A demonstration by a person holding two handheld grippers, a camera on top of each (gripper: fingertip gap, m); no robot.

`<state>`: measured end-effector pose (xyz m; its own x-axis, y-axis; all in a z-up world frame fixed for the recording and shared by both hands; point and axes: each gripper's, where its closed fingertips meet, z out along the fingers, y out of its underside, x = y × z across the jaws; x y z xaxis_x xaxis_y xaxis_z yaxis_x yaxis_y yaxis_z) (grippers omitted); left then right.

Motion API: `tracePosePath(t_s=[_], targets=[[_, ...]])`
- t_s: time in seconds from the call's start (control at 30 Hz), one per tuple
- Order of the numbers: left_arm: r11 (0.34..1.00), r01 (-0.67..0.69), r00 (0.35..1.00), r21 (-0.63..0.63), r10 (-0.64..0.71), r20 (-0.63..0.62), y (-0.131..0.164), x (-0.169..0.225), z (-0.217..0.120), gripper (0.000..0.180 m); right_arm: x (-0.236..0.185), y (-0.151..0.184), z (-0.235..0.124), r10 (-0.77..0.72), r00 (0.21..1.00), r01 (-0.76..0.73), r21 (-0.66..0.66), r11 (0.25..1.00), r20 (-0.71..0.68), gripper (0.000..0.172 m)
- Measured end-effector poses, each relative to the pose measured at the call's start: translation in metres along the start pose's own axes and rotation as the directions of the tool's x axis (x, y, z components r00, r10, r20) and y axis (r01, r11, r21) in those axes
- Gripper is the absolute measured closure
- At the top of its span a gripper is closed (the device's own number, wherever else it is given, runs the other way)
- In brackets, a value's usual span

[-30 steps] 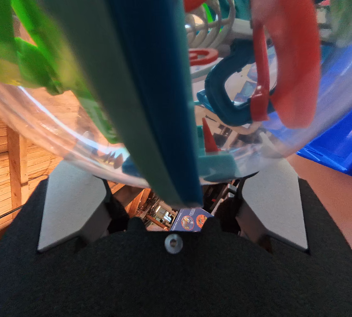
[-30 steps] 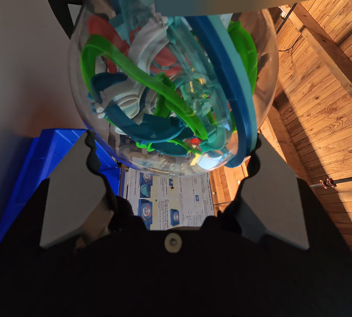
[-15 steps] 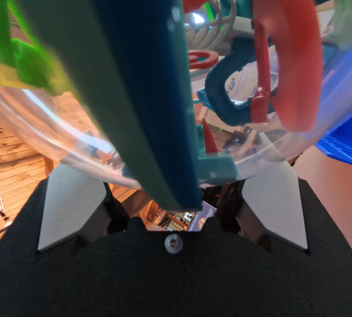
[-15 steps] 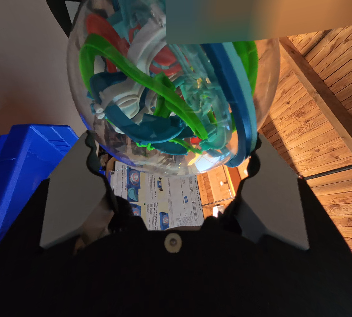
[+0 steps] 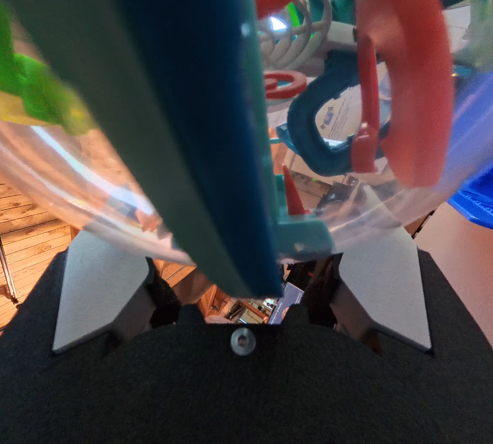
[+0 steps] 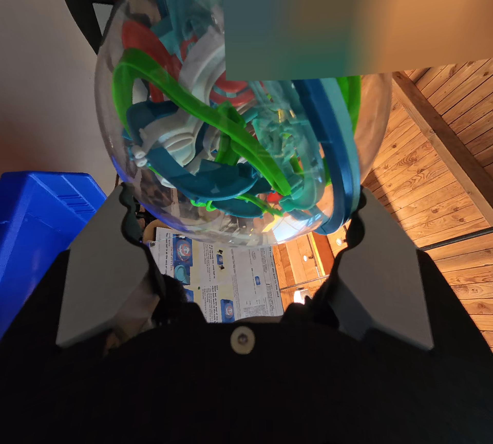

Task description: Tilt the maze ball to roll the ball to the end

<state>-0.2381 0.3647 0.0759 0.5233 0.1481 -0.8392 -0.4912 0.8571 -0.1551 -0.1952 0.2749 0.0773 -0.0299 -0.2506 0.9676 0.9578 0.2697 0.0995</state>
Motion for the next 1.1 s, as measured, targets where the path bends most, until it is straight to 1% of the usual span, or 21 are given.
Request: tracePosePath(t_s=[0.13, 0.37, 0.6, 0.83, 1.03, 1.1], targets=[[1.0, -0.005, 1.0, 0.004, 0.005, 0.01, -0.002, 0.002, 0.002, 0.025, -0.002, 0.002, -0.002, -0.003, 1.0, 0.003, -0.002, 1.0, -0.009, 0.018], [1.0, -0.022, 0.997, -0.009, 0.023, 0.072, -0.003, -0.009, 0.007, 0.025, 0.003, -0.003, -0.003, -0.068, 0.994, 0.069, 0.007, 0.998, -0.082, 0.017], [1.0, -0.012, 0.998, 0.01, 0.011, 0.069, -0.003, -0.001, 0.004, 0.028, -0.001, -0.002, -0.006, -0.089, 0.994, 0.089, -0.007, 0.996, -0.058, 0.017], [0.999, -0.036, 0.999, 0.028, 0.035, 0.03, 0.0, 0.029, -0.004, 0.033, -0.03, 0.004, -0.01, -0.082, 0.995, 0.082, -0.006, 0.997, -0.063, 0.017], [0.995, -0.079, 0.997, 0.06, 0.08, -0.019, 0.005, 0.059, -0.015, 0.05, -0.062, 0.01, -0.014, -0.11, 0.992, 0.11, -0.004, 0.994, -0.057, 0.018], [0.993, -0.091, 0.995, 0.069, 0.093, -0.027, 0.006, 0.064, -0.017, 0.05, -0.07, 0.013, -0.016, -0.1, 0.993, 0.1, -0.003, 0.995, -0.061, 0.018]])
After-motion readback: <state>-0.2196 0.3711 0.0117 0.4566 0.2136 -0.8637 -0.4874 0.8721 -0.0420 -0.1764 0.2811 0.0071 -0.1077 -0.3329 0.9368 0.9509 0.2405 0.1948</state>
